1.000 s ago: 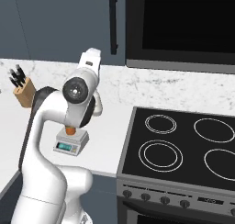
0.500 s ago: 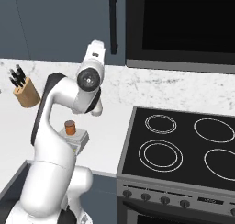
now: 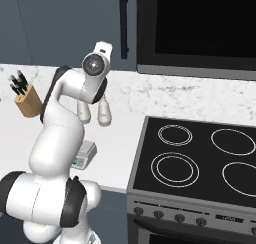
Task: Pick the jam and place it on the digital scale for weighing, and close the cabinet.
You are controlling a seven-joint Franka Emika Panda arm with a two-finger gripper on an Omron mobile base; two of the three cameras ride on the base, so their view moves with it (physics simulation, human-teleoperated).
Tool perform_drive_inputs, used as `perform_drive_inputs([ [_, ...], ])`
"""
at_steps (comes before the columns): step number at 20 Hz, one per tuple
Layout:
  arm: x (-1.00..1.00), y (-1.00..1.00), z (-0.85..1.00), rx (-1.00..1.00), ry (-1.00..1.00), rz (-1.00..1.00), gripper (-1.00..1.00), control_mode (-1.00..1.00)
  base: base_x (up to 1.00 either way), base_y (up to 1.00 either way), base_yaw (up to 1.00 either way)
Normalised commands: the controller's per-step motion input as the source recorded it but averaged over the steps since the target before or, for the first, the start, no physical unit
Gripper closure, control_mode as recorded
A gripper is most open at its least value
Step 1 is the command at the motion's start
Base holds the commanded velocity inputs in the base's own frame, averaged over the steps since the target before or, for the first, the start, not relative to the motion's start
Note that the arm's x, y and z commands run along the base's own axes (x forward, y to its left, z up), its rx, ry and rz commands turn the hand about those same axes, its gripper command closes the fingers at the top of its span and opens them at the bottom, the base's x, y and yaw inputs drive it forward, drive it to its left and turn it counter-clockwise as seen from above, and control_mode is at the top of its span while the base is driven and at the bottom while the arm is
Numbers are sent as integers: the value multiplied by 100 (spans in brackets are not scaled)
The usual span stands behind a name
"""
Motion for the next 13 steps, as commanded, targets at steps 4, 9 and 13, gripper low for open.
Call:
perform_drive_inputs([
  [4,100,36,-21,-2,32,0,-100,-100,0,0,0],
  [9,99,7,-23,0,9,4,-100,-100,0,0,0],
  [13,100,1,-38,0,11,7,-100,-100,0,0,0],
])
